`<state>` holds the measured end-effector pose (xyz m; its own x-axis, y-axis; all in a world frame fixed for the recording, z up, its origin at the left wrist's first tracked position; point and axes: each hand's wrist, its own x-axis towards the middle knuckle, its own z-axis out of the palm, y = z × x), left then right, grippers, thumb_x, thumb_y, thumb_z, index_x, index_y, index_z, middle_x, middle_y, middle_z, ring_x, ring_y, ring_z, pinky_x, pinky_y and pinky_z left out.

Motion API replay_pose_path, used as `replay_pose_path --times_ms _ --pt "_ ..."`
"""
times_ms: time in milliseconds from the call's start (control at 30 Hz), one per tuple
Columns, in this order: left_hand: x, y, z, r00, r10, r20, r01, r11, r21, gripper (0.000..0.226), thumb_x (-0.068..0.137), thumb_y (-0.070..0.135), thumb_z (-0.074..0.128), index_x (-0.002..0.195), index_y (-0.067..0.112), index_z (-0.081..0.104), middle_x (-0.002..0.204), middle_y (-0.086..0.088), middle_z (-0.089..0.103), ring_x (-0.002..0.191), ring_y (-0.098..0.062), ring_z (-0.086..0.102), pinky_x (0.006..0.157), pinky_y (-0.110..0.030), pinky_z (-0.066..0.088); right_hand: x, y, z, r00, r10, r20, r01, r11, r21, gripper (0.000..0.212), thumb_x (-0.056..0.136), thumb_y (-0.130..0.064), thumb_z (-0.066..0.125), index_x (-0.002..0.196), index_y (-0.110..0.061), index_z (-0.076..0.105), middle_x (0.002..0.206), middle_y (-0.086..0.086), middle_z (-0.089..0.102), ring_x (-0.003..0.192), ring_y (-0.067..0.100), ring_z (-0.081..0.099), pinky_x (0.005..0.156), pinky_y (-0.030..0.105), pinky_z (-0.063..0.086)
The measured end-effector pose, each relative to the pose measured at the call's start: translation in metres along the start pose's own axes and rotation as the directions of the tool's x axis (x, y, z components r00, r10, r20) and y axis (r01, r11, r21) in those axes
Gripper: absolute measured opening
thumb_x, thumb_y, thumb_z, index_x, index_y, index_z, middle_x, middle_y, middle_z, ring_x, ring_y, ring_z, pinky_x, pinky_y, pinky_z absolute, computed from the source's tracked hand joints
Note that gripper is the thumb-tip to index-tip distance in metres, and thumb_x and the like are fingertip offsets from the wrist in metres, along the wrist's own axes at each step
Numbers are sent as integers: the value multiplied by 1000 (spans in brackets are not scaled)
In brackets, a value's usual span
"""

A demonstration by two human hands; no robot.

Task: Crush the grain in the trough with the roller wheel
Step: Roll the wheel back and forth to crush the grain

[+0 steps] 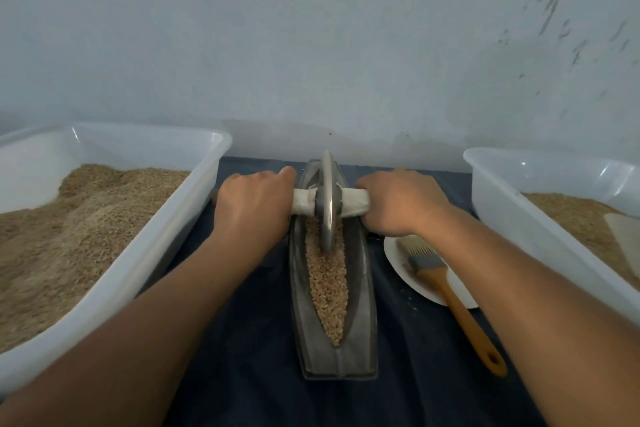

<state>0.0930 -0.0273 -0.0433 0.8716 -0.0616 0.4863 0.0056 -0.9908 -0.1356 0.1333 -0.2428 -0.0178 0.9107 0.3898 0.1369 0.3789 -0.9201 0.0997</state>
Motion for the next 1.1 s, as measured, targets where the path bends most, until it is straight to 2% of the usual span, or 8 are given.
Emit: replay_pose_path --times_ms 167,433,633,733,800,900,1000,1100 --pt "-11 6 -7 998 40 -45 -39 999 35 30 85 19 65 95 25 38 80 7 51 58 -15 40 64 -33 29 -18 -3 9 995 65 -81 -64 998 7 15 75 -42 59 89 -39 54 74 -13 57 62 10 50 49 26 30" --pt "-55 8 -18 991 33 -127 -40 998 -52 36 83 20 69 101 26 39 92 5 55 82 -18 57 78 -33 41 -58 -17 9 978 40 -207 -38 999 16 23 76 -41 59 95 -36 47 74 -12 54 68 19 53 52 30 30" --pt "-78 13 -39 987 100 -125 -103 995 -18 40 79 13 65 105 24 37 97 2 48 88 -20 50 85 -36 41 -94 -25 5 977 81 -199 -56 990 130 25 82 -42 60 97 -34 41 87 -10 57 79 20 58 64 41 54" --pt "-88 16 -44 981 131 -143 -132 991 1 41 76 10 62 104 22 34 95 1 42 86 -20 43 85 -36 38 -116 -30 10 967 81 -243 -40 985 170 27 85 -44 60 98 -36 38 92 -11 56 84 20 58 67 45 55" --pt "-92 14 -44 980 133 -148 -136 991 -12 41 77 10 61 106 23 35 96 2 40 87 -19 41 87 -35 38 -126 -33 11 942 56 -332 -21 994 109 27 84 -42 61 100 -35 41 90 -10 56 81 21 58 62 40 51" --pt "-98 12 -43 979 106 -172 -112 993 -24 41 75 12 63 105 24 37 93 3 38 84 -18 37 85 -35 36 -129 -39 8 892 -19 -452 3 999 -37 26 78 -35 70 93 -27 50 79 -9 57 68 21 55 53 32 29" --pt "-100 10 -39 982 88 -169 -95 995 -38 40 72 15 69 101 25 42 91 3 46 82 -19 47 79 -35 36 -120 -40 6 898 -30 -439 -4 997 -78 24 80 -35 69 91 -28 48 75 -9 55 64 19 52 55 32 24" --pt "-91 7 -35 990 78 -121 -84 996 -40 40 73 17 71 99 26 42 87 6 47 79 -18 50 74 -33 33 -105 -36 5 920 -7 -391 -32 995 -93 24 80 -37 65 88 -31 44 72 -11 51 61 16 47 49 29 14"
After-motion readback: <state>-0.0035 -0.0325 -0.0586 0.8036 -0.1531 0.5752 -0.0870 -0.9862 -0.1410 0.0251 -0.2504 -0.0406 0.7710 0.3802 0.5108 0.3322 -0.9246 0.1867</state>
